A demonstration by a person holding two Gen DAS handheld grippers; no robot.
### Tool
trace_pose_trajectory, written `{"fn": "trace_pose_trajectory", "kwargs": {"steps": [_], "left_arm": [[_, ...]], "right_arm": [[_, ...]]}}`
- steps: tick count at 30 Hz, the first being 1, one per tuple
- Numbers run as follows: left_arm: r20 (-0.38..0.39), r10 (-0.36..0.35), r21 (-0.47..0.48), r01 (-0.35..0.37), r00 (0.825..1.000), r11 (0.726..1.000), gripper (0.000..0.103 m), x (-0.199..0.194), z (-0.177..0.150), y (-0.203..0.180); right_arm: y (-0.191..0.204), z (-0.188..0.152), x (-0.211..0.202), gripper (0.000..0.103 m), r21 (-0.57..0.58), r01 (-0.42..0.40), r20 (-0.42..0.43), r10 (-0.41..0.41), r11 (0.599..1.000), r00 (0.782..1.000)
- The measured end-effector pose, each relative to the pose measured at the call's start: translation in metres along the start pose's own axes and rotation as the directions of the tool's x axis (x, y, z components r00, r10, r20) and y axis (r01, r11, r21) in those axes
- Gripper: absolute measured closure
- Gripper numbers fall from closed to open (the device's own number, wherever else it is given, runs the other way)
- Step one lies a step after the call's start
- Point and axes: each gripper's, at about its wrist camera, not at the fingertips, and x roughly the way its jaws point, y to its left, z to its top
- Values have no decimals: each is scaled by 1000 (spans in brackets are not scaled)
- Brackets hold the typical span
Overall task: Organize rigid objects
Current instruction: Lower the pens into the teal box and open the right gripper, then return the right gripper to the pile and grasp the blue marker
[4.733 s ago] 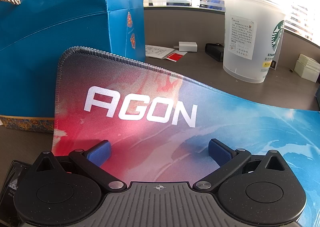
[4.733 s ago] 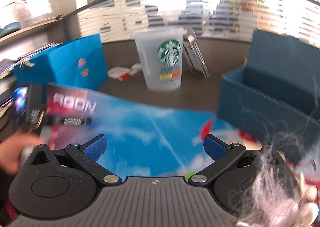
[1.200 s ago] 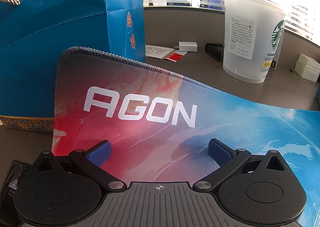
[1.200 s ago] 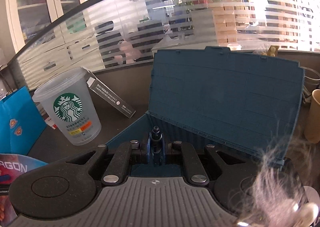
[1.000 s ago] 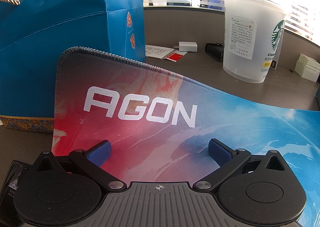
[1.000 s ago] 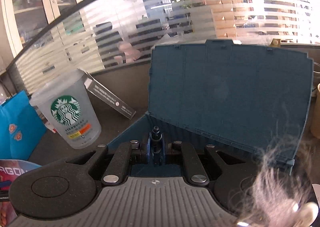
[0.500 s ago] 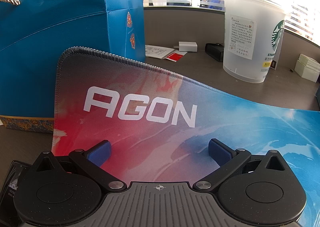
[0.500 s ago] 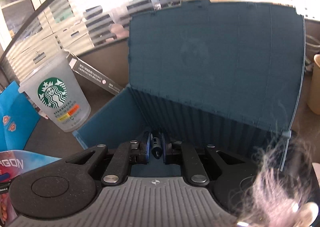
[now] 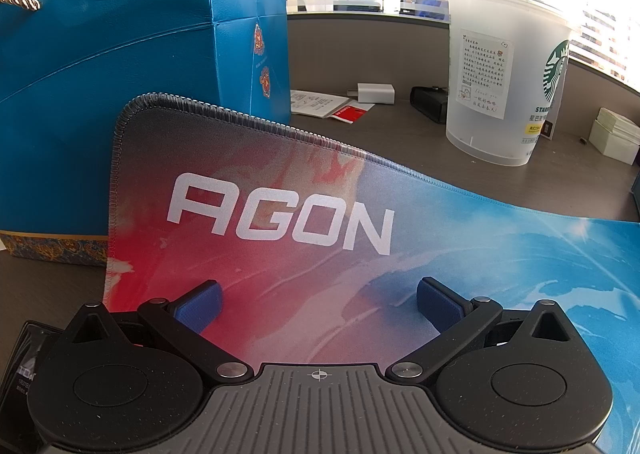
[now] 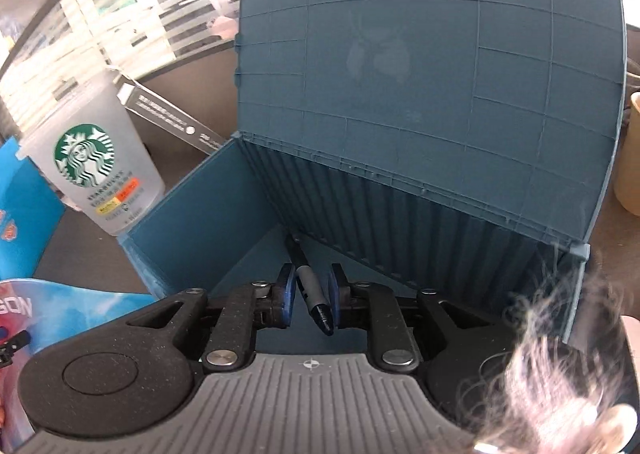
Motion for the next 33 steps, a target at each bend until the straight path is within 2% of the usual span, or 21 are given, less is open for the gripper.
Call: {"fn": "trace_pose_trajectory", "kwargs": {"steps": [6,10,15,18,19,20,22,25,27,33], "left_arm": [[0,0,0,0,1000,1000,0,0,0,0],[0,0,0,0,1000,1000,0,0,0,0],[0,0,0,0,1000,1000,0,0,0,0],[0,0,0,0,1000,1000,0,0,0,0],[0,0,0,0,1000,1000,0,0,0,0],[0,0,0,0,1000,1000,0,0,0,0],[0,0,0,0,1000,1000,0,0,0,0],[0,0,0,0,1000,1000,0,0,0,0],[0,0,0,0,1000,1000,0,0,0,0],[0,1,0,-1,1000,1000,0,0,0,0]], "right_arm": [[9,1,-5,80,-68,116,25,-114,991,993],[10,2,-22,79,-58,144,100,-137,988,985],[13,2,-71,51,-28,123,249,-112,992,962],[22,-3,-100,27,-49,115,317,-94,992,944],[27,-7,-110,12,-61,113,342,-85,992,936],[29,-12,-120,3,-74,109,368,-74,991,927],[37,-25,-139,2,-110,84,409,-32,990,912],[48,-47,-157,0,-191,18,402,61,981,914],[57,-64,-159,0,-251,-34,360,126,967,924],[68,-126,-158,0,-333,-133,202,209,933,957]]}}
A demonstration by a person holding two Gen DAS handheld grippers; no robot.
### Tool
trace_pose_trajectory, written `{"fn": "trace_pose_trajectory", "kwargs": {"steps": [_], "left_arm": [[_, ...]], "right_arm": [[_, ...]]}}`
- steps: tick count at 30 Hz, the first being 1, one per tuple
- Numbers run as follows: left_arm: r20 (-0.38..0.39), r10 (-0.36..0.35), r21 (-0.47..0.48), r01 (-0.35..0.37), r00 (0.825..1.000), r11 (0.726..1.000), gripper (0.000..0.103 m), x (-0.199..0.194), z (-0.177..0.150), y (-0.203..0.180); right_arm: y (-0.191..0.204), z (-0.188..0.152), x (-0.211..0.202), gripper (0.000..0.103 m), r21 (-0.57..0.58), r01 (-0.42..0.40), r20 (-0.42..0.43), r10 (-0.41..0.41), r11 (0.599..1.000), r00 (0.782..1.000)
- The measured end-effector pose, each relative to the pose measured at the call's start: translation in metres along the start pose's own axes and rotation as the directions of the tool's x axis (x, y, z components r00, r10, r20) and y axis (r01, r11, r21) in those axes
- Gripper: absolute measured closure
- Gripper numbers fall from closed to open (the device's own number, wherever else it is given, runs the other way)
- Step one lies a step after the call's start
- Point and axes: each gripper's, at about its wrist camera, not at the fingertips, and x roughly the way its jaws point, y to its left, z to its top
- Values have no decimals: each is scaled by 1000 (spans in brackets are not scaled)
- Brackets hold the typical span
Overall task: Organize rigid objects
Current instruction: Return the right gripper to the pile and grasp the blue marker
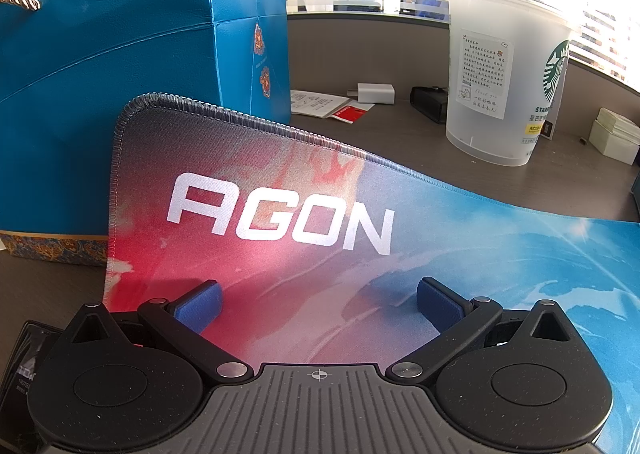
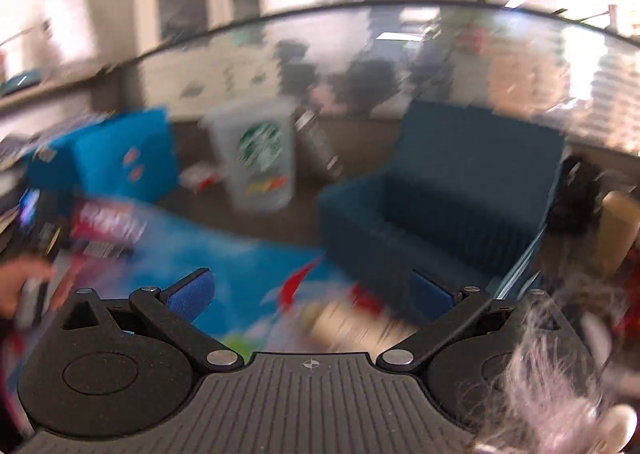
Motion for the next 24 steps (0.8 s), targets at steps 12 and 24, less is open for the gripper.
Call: {"fn": "trace_pose_trajectory", "kwargs": {"steps": [12,24], "left_arm": [[0,0,0,0,1000,1000,0,0,0,0],[0,0,0,0,1000,1000,0,0,0,0]], "right_arm": [[26,-65,-4,3,98,-147,-138,160,984,977],[43,-79,14,34,89,-179,-209,194,980,958]]}}
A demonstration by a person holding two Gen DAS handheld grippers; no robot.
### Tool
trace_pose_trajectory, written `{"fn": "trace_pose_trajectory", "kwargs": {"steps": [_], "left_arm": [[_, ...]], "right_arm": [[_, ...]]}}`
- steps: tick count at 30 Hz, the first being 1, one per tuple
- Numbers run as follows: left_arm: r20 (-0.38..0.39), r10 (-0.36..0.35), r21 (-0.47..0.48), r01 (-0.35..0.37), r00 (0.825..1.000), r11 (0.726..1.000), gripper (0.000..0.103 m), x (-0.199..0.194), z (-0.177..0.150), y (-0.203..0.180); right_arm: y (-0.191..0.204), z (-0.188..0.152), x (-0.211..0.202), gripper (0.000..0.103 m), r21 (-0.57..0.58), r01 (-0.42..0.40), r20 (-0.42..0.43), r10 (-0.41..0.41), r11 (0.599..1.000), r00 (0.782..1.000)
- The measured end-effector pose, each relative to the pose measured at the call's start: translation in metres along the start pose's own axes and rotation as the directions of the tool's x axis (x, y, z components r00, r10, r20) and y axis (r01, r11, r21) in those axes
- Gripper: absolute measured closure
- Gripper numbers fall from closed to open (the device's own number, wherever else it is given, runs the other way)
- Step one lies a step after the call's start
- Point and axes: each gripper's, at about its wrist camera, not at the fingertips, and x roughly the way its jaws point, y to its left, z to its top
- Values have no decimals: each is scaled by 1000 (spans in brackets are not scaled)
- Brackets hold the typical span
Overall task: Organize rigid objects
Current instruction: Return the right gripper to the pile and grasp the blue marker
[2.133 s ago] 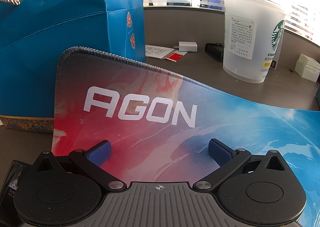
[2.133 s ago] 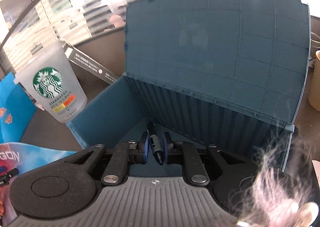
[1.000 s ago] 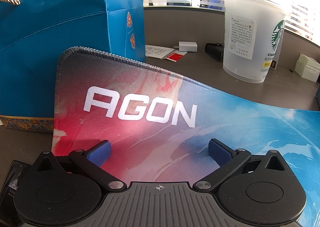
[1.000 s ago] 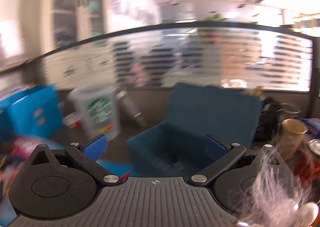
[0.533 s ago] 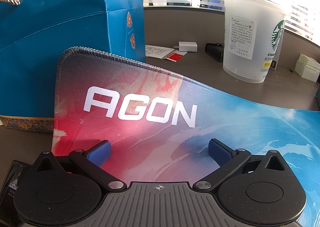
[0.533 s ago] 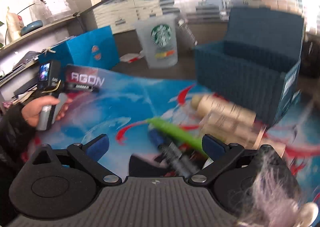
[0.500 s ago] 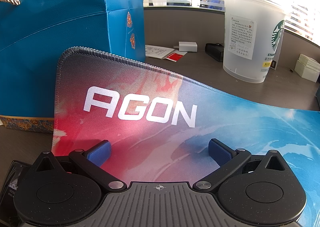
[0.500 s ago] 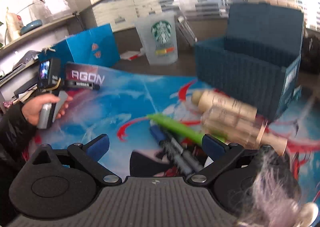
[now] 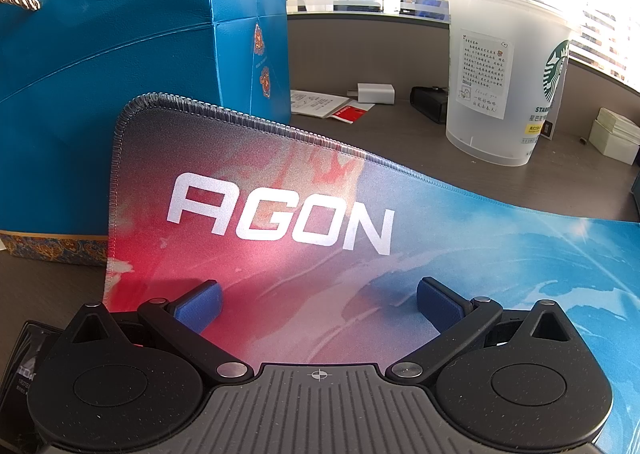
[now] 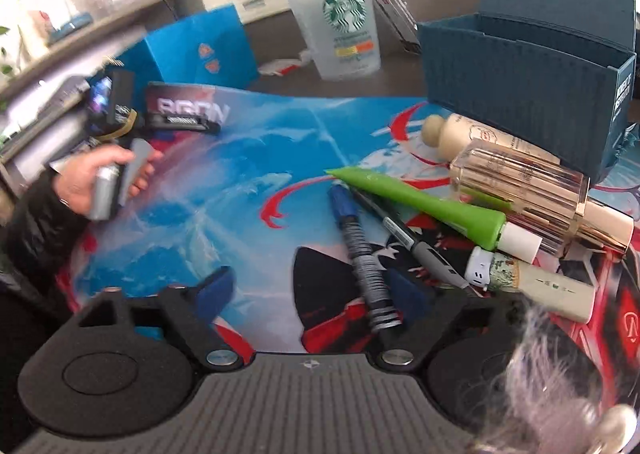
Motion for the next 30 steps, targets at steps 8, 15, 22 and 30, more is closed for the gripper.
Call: {"fn": "trace_pose_trajectory", "kwargs": {"steps": [8,15,22,30], "left_arm": [[0,0,0,0,1000,1000,0,0,0,0],[0,0,0,0,1000,1000,0,0,0,0],[0,0,0,0,1000,1000,0,0,0,0],[0,0,0,0,1000,1000,0,0,0,0]], "right_arm": [[5,4,9,74,-39,140,15,-139,989,990],[28,0,17,81,-187,208,7,-211,960,978],[37,2,21,91,-203,205,4,-208,958,978],[37,12,15,91,-194,217,48,-212,957,976]]}}
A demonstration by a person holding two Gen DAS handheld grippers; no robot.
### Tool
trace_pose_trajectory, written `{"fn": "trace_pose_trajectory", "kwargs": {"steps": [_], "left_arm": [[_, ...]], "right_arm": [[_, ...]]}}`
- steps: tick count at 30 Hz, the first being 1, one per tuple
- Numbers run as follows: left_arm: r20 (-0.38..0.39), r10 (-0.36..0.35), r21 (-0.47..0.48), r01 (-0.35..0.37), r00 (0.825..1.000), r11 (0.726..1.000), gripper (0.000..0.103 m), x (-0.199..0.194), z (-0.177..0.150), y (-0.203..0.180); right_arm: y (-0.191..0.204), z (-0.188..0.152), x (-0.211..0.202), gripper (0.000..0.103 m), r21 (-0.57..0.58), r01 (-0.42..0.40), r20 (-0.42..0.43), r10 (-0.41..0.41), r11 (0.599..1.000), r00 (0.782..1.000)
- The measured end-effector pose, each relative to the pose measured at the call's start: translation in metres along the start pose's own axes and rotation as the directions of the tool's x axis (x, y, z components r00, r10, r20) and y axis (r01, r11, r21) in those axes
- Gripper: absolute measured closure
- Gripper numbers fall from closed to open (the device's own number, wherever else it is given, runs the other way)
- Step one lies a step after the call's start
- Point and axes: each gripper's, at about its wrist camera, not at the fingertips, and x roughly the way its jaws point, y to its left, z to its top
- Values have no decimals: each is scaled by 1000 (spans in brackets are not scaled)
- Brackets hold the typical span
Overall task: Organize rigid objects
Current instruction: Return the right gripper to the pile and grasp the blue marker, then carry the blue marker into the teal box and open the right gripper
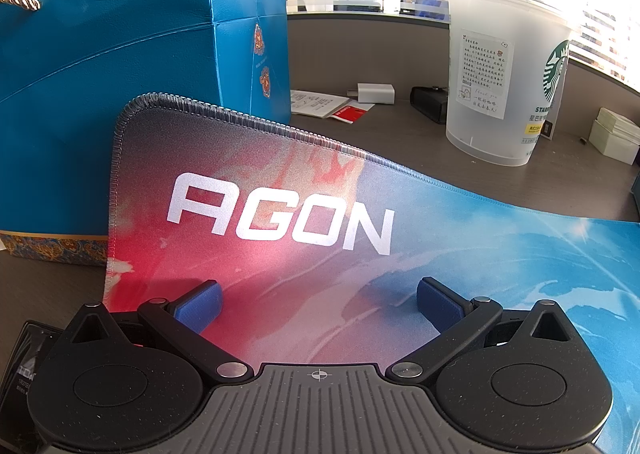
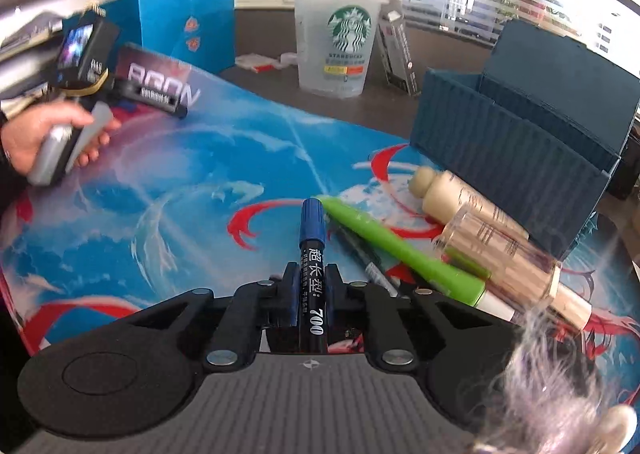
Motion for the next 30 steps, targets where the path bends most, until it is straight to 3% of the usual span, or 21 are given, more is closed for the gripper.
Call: {"fn": "trace_pose_trajectory", "kwargs": {"steps": [5,13,21,30], "left_arm": [[0,0,0,0,1000,1000,0,0,0,0],[0,0,0,0,1000,1000,0,0,0,0],[0,0,0,0,1000,1000,0,0,0,0],[0,0,0,0,1000,1000,0,0,0,0]], "right_arm": [[-15,20,-13,91,4,12,49,-12,1000,999],[-50,70,-32,91,-95,152,139,-138,984,981],[-98,114,-11,91,-268,263,81,-250,927,965],[-133,144,37,91,-458,185,-42,-229,870,972]]}}
